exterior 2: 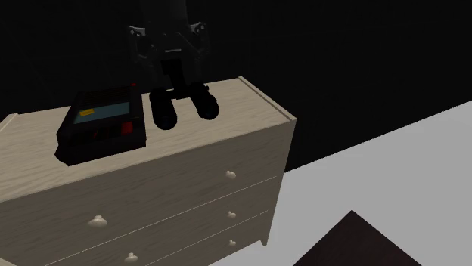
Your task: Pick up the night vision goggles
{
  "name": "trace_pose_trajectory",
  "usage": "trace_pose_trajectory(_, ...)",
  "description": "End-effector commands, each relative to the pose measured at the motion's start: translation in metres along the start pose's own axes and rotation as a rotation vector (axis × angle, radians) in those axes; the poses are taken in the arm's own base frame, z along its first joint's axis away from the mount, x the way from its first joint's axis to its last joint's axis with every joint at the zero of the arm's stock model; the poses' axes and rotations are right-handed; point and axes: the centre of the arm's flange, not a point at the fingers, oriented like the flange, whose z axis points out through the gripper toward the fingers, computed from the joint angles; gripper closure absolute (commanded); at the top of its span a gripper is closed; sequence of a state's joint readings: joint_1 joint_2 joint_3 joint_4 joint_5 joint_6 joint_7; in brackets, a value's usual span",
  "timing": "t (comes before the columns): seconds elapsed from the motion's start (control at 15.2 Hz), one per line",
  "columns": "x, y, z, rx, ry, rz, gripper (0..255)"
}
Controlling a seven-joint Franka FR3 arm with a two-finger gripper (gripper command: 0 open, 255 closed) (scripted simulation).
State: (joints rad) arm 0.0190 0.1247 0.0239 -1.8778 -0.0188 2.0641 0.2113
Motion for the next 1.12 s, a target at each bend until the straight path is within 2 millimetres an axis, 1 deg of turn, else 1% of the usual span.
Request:
trace_pose_trajectory(0.0,0.001,0.0,0.001,0.0,0.001,0.0,255)
trace_pose_trajectory(0.59,0.0,0.0,0.002,0.0,0.001,0.0,255)
trace_pose_trajectory(1.06,0.002,0.0,-0.035,0.0,0.001,0.0,255)
